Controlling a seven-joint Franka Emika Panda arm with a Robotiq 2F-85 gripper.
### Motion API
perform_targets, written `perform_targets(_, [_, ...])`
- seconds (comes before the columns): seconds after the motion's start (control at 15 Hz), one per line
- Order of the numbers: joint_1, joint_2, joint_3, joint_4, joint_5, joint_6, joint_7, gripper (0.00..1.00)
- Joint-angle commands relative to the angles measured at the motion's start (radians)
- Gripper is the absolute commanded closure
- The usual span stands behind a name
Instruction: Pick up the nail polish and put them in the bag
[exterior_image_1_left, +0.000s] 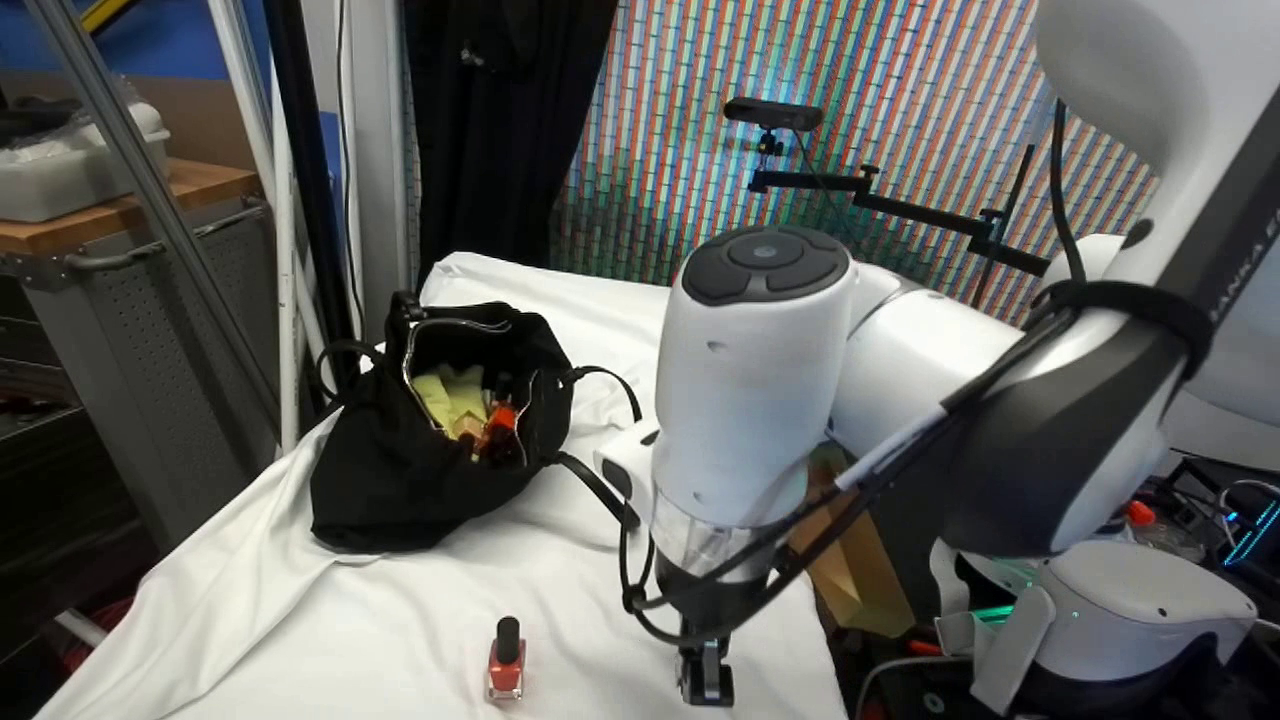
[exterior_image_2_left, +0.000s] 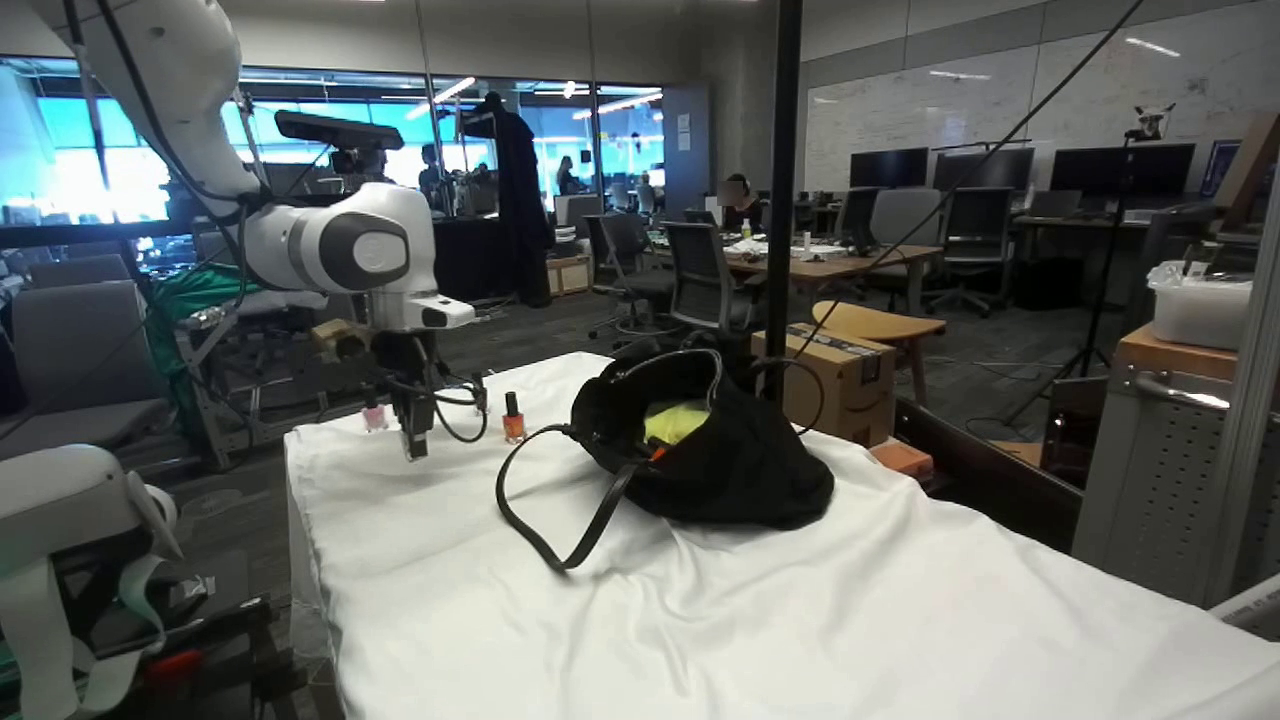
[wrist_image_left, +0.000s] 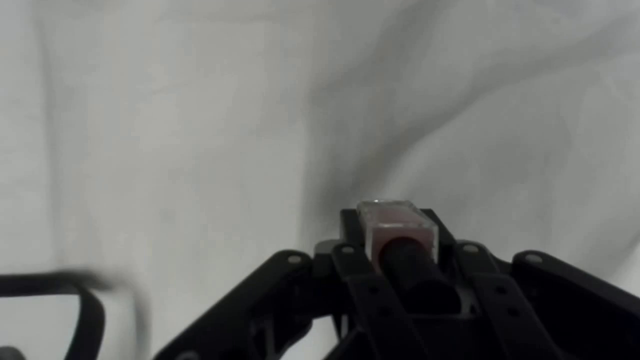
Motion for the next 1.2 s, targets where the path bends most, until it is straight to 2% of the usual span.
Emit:
perform_targets(0.0, [-0.041, -0.099, -0.027, -0.014, -0.062, -0.046, -0.004, 0.8])
perform_targets(0.33, [-0.122, -0.13, -0.07, 0.043, -0.159, -0.063, 0.002, 0.8])
perform_targets(0.67, [-0.185, -0.091, -0.11, 0.16, -0.24, -0.045, 0.035, 0.8])
perform_targets(1.13, [-0.207, 0.031, -0.165, 0.336, -0.319, -0.043, 0.09, 0.8])
